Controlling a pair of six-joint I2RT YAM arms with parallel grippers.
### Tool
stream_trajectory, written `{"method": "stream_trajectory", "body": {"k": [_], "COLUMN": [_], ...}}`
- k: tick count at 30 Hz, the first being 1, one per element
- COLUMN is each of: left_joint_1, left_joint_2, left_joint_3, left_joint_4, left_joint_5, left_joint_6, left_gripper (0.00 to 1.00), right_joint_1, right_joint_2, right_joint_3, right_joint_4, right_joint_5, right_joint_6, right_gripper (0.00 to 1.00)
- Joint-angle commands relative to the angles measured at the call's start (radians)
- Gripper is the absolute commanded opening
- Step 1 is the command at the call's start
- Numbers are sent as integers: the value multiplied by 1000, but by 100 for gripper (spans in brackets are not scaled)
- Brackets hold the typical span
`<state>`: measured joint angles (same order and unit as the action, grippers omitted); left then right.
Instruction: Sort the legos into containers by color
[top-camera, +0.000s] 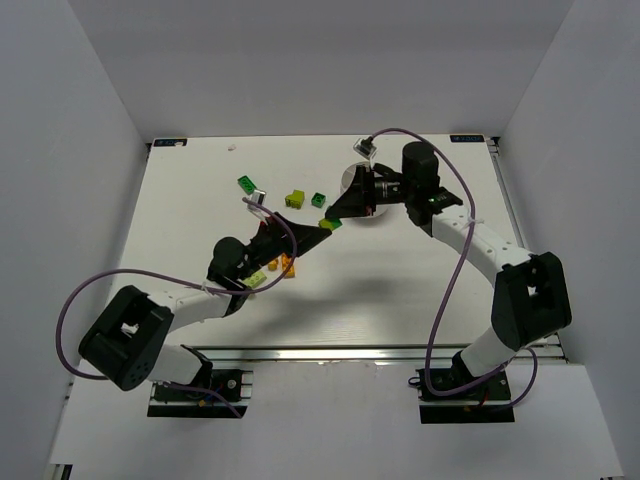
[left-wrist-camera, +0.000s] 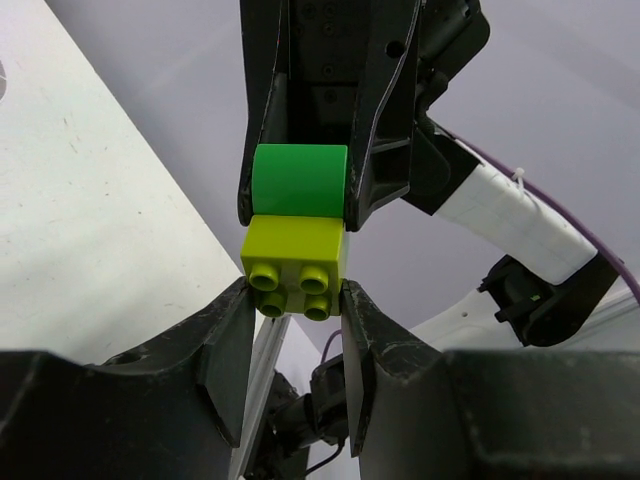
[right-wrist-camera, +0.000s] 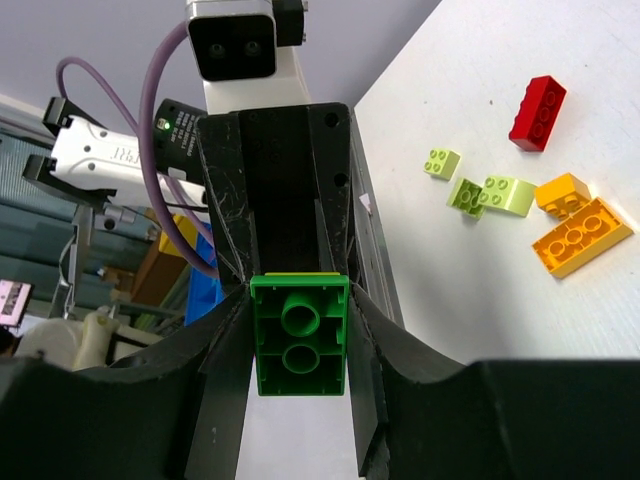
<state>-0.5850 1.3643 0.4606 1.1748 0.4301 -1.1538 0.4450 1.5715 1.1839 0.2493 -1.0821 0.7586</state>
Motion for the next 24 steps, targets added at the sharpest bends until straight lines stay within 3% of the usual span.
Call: {"method": "stream_trajectory", "body": {"k": [1,10,13,16,21,24], "left_joint_1": [-4,-3,-3,-4,-3,-3], "left_joint_2": [-73,-122,-148,-204,-345,-422], "left_joint_3": [-3,-25,-10,10,39,33], "left_joint_4": [8,-72,-174,-343,-604,-681], "left_joint_5": [-13,-39,-51,-88,-186,-230], "left_joint_6": [48,91,137,210,302,310], "left_gripper": [0,0,0,0,0,0], "right_joint_1": [-41,-124,-157,-184,-216,-236], "right_joint_2": [-24,8,28,28,-16,-2], "right_joint_3": [46,111,177,197,33,-27], "right_joint_4": [-53,-126,-221,-298,-32,85], "right_joint_5": [-10,-1,49,206,405,430], "right_joint_6": [-102,-217,-365,-597,-769,-858], "right_gripper": [0,0,0,0,0,0]}}
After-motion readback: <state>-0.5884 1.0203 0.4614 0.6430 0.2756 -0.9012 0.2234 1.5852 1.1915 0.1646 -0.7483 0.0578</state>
